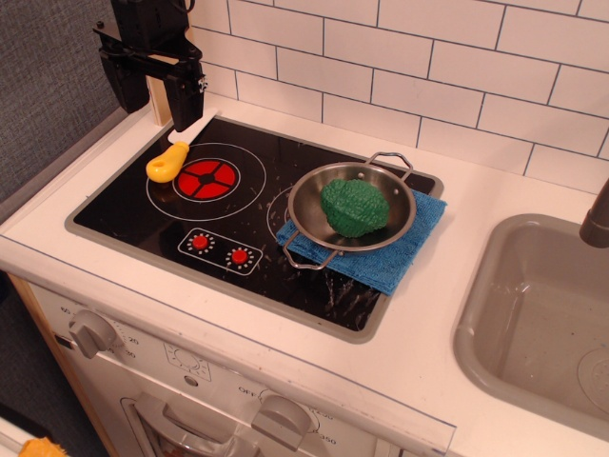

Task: Moving the green pepper from the bowl by the knife.

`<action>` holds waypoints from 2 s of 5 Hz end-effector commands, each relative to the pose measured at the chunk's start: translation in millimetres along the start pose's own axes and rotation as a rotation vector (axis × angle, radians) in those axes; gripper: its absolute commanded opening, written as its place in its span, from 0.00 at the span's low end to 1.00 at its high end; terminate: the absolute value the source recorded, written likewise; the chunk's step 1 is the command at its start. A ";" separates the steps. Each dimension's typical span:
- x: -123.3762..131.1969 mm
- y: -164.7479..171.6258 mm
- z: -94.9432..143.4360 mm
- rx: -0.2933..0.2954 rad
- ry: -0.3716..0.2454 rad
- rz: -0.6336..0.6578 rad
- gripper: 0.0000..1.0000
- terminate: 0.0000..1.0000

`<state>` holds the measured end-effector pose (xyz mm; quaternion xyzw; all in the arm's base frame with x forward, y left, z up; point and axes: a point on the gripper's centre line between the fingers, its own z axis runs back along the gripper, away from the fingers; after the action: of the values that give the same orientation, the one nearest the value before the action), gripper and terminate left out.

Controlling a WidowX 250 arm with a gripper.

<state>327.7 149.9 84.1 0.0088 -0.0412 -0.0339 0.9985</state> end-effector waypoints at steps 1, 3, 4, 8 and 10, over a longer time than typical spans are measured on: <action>0.0 0.0 0.0 0.000 0.000 0.000 1.00 0.00; 7.9 -90.8 17.1 -0.027 -0.055 -0.275 1.00 0.00; 8.0 -130.5 13.6 -0.056 -0.050 -0.408 1.00 0.00; 21.7 -170.7 -32.9 -0.052 -0.020 -0.499 1.00 0.00; 24.1 -166.2 -32.4 -0.066 -0.059 -0.494 0.00 0.00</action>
<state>345.8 -22.6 38.5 -0.0232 -0.0481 -0.2832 0.9576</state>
